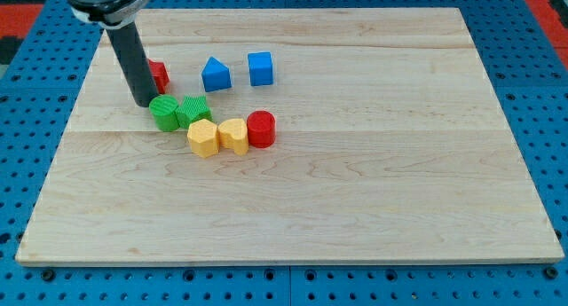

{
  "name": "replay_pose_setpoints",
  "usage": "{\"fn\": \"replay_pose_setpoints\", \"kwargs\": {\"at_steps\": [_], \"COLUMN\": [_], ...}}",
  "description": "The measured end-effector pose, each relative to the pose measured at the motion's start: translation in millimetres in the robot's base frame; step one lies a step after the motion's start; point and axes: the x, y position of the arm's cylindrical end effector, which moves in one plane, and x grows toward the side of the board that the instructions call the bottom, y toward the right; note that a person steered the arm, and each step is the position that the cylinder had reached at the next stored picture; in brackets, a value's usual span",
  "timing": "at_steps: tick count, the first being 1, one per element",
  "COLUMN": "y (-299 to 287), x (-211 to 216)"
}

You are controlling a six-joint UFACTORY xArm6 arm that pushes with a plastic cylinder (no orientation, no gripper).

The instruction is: Push the blue triangle into the blue cube

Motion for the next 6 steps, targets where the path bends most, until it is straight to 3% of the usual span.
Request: {"fn": "replay_pose_setpoints", "kwargs": {"at_steps": [2, 3, 4, 6], "y": [41.8, 121.9, 147.9, 145.8], "x": [-53.5, -50.2, -59.2, -72.4]}}
